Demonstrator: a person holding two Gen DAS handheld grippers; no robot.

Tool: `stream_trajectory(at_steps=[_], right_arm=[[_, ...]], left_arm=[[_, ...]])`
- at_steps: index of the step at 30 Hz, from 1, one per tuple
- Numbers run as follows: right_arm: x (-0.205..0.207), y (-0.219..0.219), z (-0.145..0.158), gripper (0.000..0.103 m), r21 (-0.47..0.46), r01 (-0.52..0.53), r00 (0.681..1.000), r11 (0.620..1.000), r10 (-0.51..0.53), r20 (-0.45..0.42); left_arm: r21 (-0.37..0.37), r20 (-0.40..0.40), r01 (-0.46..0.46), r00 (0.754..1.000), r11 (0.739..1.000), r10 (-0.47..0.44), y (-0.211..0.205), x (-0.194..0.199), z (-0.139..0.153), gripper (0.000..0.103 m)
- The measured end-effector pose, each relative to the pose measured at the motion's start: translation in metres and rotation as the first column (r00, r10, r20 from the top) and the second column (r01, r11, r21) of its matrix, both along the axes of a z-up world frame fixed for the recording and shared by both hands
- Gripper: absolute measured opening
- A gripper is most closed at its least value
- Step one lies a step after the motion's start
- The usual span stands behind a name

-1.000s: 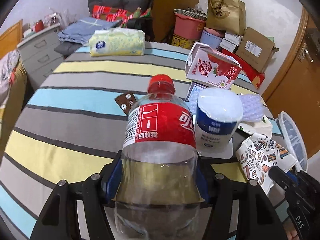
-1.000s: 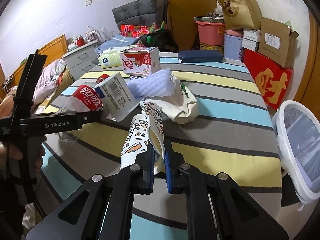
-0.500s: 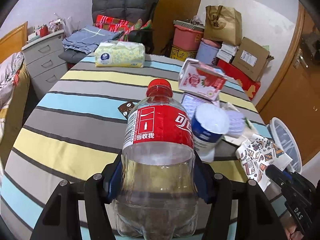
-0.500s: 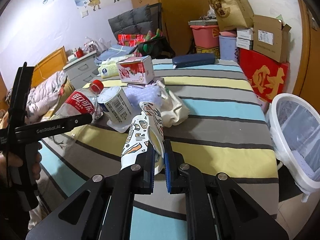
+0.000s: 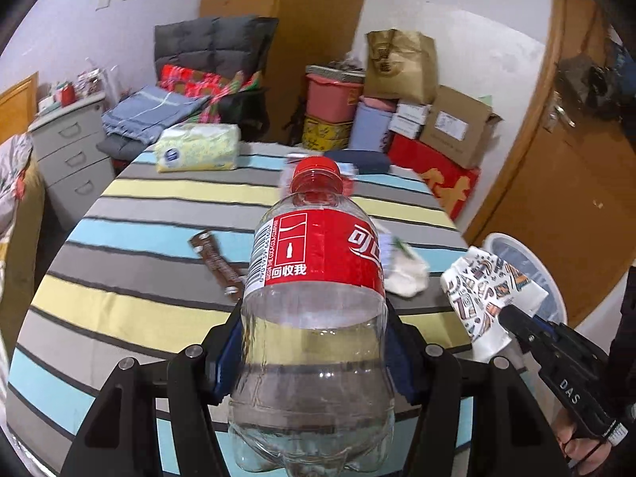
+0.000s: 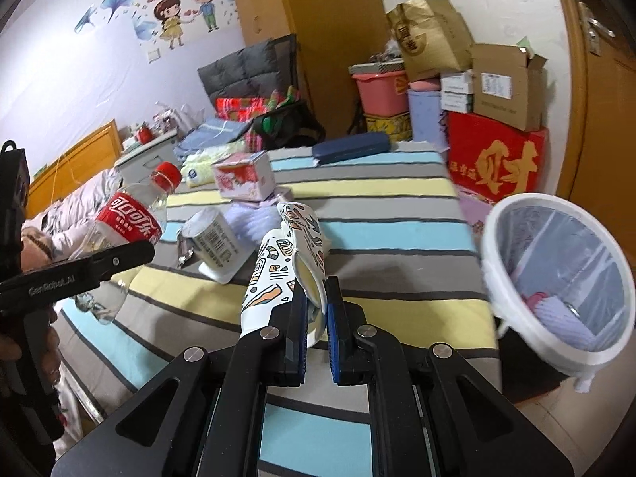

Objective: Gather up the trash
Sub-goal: 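Carry the bottle and paper bag to the white bin and open both tools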

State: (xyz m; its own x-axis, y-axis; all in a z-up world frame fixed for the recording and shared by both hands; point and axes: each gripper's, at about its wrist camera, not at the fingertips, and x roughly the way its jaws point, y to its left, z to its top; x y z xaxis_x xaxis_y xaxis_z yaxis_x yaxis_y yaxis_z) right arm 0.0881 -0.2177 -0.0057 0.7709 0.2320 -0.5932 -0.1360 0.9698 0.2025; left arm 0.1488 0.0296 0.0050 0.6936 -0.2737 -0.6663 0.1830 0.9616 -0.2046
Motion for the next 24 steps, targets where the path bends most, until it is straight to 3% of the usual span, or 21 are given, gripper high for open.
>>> stream_trajectory(at_steps=[13, 24], right_arm=[[-0.022, -0.057, 0.011, 0.009, 0.012, 0.143, 0.989, 0.99, -0.144, 0.047], [-0.04, -0.11, 0.016, 0.009, 0.002, 0.28, 0.958, 0.96, -0.279, 0.065]], left_arm=[[0.016, 0.033, 0.162, 0.986, 0.987, -0.162, -0.088, -0.011, 0.018, 0.062], [0.041, 0.041, 0.306, 0.951, 0.951, -0.307, -0.176, -0.018, 0.023, 0.062]])
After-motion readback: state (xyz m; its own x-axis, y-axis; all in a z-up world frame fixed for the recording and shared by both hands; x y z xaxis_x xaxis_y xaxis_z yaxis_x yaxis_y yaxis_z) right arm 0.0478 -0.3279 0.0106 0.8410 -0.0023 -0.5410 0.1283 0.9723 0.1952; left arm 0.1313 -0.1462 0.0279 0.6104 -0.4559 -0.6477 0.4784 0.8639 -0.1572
